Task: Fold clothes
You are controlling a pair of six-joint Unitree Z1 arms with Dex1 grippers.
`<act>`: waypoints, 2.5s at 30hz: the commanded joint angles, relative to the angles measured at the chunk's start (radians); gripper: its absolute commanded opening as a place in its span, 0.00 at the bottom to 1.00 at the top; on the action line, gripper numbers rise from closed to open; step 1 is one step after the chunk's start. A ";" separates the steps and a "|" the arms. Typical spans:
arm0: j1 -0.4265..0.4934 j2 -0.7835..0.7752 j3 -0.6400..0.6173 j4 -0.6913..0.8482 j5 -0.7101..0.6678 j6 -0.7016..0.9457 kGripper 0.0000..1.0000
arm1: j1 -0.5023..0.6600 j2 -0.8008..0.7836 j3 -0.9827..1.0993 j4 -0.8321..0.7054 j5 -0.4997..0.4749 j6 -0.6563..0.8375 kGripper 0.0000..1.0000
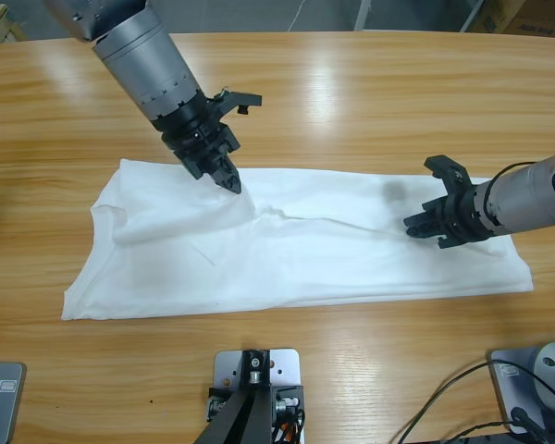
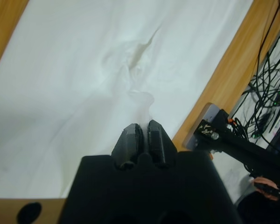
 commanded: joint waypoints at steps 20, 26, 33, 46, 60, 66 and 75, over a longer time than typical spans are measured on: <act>-0.017 0.294 -0.316 0.304 0.049 0.168 0.00 | -0.027 0.064 0.024 -0.016 0.024 -0.006 0.00; -0.003 0.331 -0.388 0.328 0.078 0.069 0.00 | -0.029 0.079 0.020 -0.016 0.024 -0.007 0.00; -0.033 0.354 -0.490 0.331 0.072 0.119 0.00 | -0.032 0.090 0.018 -0.018 0.024 -0.009 0.00; -0.098 0.353 -0.488 0.379 0.239 0.172 0.03 | -0.035 0.107 0.013 -0.019 0.030 -0.012 0.00; -0.067 0.184 -0.502 0.279 0.276 0.121 0.97 | -0.035 0.073 0.020 -0.021 0.017 -0.018 0.06; 0.011 -0.135 0.169 -0.113 0.268 0.108 0.94 | -0.035 0.082 0.018 -0.022 0.022 -0.018 0.06; 0.168 -0.196 0.449 -0.304 0.149 -0.017 0.92 | -0.035 0.084 0.022 -0.022 0.023 -0.018 0.06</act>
